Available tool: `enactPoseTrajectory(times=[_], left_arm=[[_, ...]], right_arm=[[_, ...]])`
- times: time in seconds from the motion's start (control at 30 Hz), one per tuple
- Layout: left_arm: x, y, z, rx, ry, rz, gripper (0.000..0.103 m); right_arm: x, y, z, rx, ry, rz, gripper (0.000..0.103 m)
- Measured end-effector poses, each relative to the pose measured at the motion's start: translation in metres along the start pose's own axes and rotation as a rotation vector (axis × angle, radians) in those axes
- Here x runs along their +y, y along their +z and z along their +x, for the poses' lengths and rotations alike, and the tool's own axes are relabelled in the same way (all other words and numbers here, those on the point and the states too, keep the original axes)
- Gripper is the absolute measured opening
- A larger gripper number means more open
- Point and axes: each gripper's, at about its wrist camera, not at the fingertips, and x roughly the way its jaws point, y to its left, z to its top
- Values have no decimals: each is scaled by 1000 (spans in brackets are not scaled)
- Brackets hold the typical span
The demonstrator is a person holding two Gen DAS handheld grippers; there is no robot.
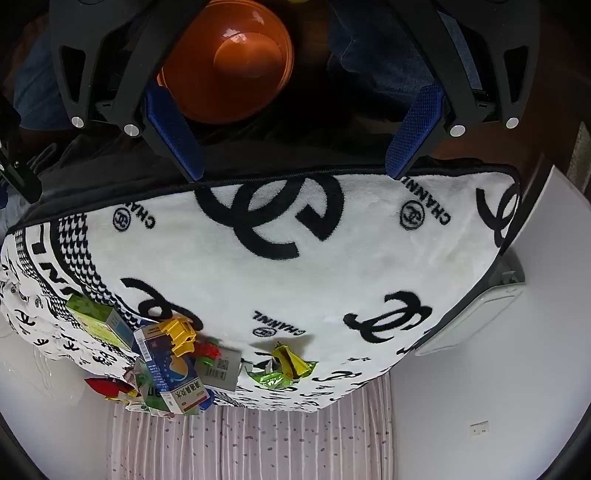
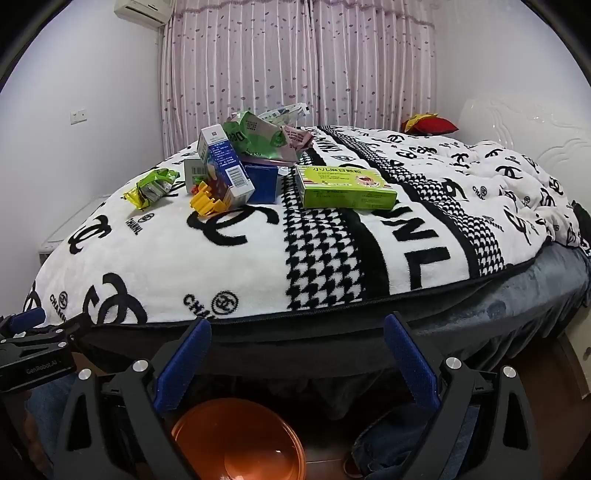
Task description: Collect trash
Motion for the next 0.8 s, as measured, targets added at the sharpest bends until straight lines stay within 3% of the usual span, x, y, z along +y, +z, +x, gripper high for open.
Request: enactPoseTrajectory(times=[0.8], left_arm=[[-3, -1, 1, 0, -3, 6, 96]], right_arm=[[-3, -2, 4, 10, -1, 7, 93]])
